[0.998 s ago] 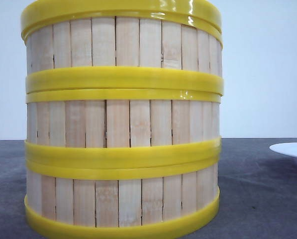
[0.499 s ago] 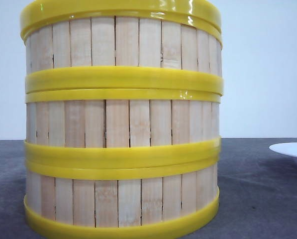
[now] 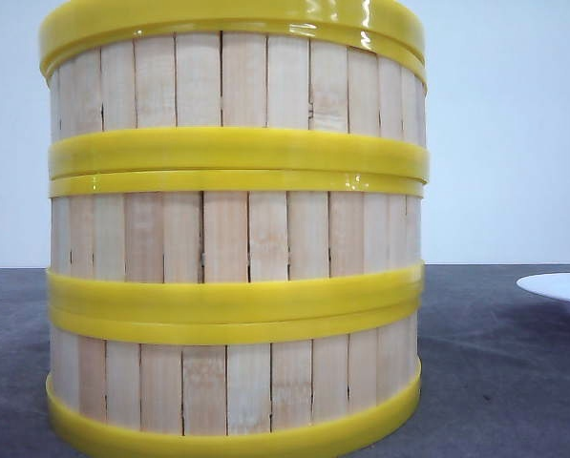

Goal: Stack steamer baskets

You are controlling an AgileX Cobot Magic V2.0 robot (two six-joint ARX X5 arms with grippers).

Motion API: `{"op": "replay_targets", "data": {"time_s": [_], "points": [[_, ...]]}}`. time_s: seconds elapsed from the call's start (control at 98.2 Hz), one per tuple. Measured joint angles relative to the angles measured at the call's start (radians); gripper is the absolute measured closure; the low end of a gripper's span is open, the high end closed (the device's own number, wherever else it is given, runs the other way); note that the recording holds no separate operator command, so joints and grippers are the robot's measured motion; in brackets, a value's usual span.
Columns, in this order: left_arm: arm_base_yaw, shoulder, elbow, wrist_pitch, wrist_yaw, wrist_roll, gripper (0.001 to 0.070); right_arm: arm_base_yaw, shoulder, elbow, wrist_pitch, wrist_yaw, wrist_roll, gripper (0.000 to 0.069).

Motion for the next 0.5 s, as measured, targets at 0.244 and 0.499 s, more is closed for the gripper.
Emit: {"op": "replay_targets", "data": {"time_s": [0.244,0.499], "points": [[0.0,0.0,-0.003,0.007,0.014,0.014,0.0681,0.0,0.0,0.0,0.0,0.0,0.0,0.0681],[0.0,0.0,-0.003,0.008,0.013,0.014,0.0681,0.0,0.0,0.0,0.0,0.0,0.0,0.0681]]}}
